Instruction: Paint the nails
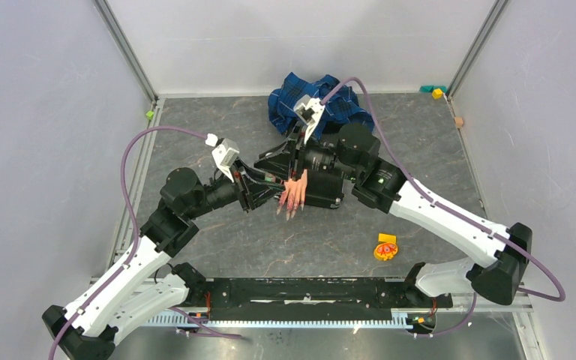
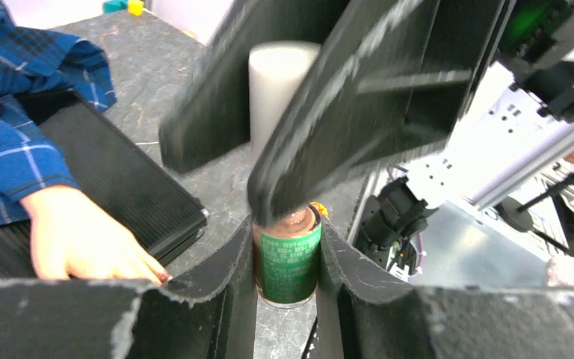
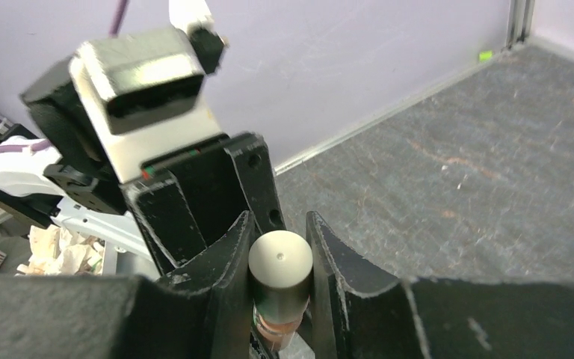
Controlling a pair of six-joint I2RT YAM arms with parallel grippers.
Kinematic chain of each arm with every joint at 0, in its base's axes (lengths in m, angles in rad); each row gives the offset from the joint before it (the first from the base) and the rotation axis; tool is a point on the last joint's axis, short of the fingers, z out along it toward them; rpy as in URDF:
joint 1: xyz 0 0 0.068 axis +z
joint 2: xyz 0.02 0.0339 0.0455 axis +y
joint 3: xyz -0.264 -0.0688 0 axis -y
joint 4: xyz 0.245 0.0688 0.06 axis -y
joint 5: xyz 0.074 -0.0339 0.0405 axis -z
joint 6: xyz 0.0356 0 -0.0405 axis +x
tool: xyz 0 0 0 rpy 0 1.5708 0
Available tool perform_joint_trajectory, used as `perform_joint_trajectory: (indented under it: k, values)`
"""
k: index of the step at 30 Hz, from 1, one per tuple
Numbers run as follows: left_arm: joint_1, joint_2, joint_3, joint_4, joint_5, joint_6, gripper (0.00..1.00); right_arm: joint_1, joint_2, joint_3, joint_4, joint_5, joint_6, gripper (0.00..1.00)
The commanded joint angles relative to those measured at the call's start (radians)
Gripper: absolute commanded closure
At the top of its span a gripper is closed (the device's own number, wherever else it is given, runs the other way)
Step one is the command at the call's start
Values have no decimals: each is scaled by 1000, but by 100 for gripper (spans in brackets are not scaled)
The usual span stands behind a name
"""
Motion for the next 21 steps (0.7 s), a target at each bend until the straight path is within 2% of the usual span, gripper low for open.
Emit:
perform_joint_trajectory:
  k: [1, 8, 15, 21]
  values:
    - [4, -3, 16, 103, 119, 19, 98, -18, -79, 86, -16, -41, -91, 100]
    - [4, 3, 11, 122, 129, 5, 98, -40, -156, 55, 0, -32, -80, 100]
    - [6, 0, 28, 61, 53, 30, 98, -46, -209, -4, 26, 32, -60, 100]
    - [9, -31, 77, -115, -122, 118, 98, -46, -259, -119, 16, 165, -85, 100]
